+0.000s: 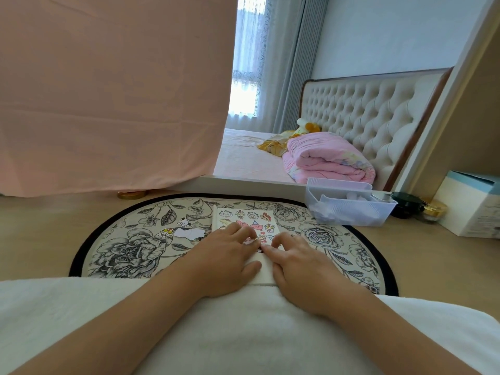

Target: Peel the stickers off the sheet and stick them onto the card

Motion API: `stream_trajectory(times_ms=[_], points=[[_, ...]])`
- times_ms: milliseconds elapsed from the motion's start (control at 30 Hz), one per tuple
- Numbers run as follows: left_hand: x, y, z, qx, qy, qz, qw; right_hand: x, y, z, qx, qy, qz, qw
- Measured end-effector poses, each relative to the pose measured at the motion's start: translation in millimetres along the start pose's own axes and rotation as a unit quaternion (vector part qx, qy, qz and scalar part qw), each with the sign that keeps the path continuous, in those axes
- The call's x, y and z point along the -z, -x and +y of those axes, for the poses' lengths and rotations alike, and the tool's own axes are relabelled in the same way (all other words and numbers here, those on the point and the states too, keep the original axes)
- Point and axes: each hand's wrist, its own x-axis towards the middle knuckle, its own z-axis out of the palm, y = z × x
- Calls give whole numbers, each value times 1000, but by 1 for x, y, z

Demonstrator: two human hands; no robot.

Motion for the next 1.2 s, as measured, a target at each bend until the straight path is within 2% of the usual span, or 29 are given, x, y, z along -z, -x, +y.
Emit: stream_trajectory(times_ms=[267,533,833,967,1100,1200], points=[[0,5,-1,-10,35,58,998,0,-4,2,-10,-13,-23,1000],[1,6,3,24,57,30,998,4,5,7,8,-36,17,999],[-3,3,2,45,-5,-28,999,3,3,6,-5,-53,5,999],[-3,2,1,29,15,34,999,2,1,7,-8,-49,-16,999],[-4,1,0,36,13,14,999,2,0,11,-1,-50,-28,998],[-1,3,-1,28,25,30,999,3,4,12,0,-59,-2,998]])
